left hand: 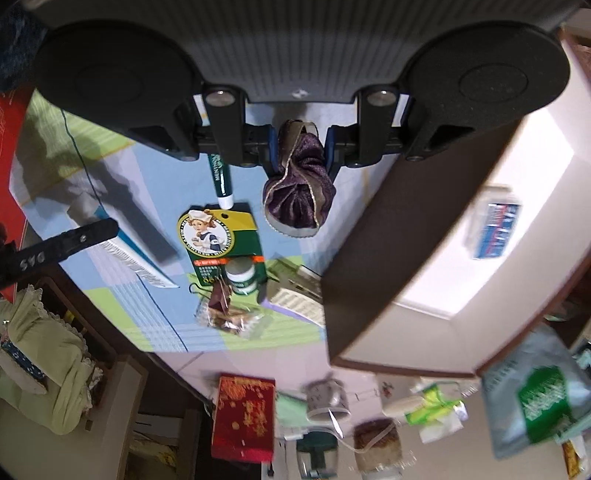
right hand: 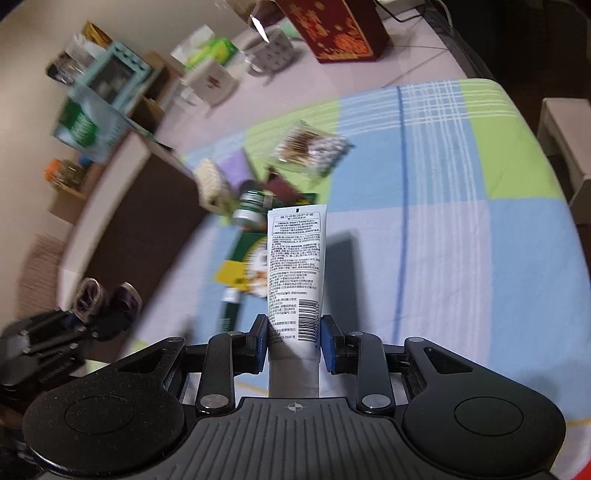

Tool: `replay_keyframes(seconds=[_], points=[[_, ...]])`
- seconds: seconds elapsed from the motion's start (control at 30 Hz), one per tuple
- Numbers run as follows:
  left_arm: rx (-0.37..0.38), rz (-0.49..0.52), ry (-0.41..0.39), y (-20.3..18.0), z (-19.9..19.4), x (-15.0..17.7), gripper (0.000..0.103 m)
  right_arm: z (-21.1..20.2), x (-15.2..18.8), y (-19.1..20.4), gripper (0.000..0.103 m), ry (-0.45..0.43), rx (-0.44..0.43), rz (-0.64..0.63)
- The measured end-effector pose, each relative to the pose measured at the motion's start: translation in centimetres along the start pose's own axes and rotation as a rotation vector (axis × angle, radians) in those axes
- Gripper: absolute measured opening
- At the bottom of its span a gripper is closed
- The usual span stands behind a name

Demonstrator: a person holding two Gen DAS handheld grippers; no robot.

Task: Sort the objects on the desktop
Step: 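Carry the purple pouch and white tube with both tools into the brown box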

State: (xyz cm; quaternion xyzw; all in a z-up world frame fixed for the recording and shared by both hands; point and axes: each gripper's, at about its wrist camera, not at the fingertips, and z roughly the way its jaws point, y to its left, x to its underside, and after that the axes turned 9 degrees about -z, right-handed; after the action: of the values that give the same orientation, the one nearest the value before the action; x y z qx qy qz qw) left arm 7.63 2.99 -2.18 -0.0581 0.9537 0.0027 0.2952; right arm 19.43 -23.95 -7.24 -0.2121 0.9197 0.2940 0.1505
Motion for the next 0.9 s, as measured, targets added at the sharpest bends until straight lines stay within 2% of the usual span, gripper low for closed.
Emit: replay_keyframes(seconds=[0.27, 0.43, 0.5, 0.63, 0.9], points=[[-0.089, 0.004, -0.085, 3.9, -6.5, 0.0, 0.02, -3.5, -0.7, 4.7, 0.028, -0.07, -0.103, -0.063], [-0.158, 0.002, -0.1, 7.2, -8.6, -0.4, 0.02, -3.5, -1.6, 8.4, 0.029, -0.099, -0.153, -0.111], [-0.164, -0.003, -0.107, 8.4, -9.3, -0.5, 0.02, -3.0, -2.0, 10.0, 0.028, -0.102, -0.176, -0.123], [-0.169, -0.001, -0.119, 10.8, -10.1, -0.8, 0.02, -1.6, -2.9, 13.1, 0.029, -0.104, -0.198, -0.155], [-0.187, 0.053, -0.11, 16.0, -9.1, -2.4, 0.02, 1.5, -5.6, 19.0, 0.029, -0.147, -0.173, -0.25]])
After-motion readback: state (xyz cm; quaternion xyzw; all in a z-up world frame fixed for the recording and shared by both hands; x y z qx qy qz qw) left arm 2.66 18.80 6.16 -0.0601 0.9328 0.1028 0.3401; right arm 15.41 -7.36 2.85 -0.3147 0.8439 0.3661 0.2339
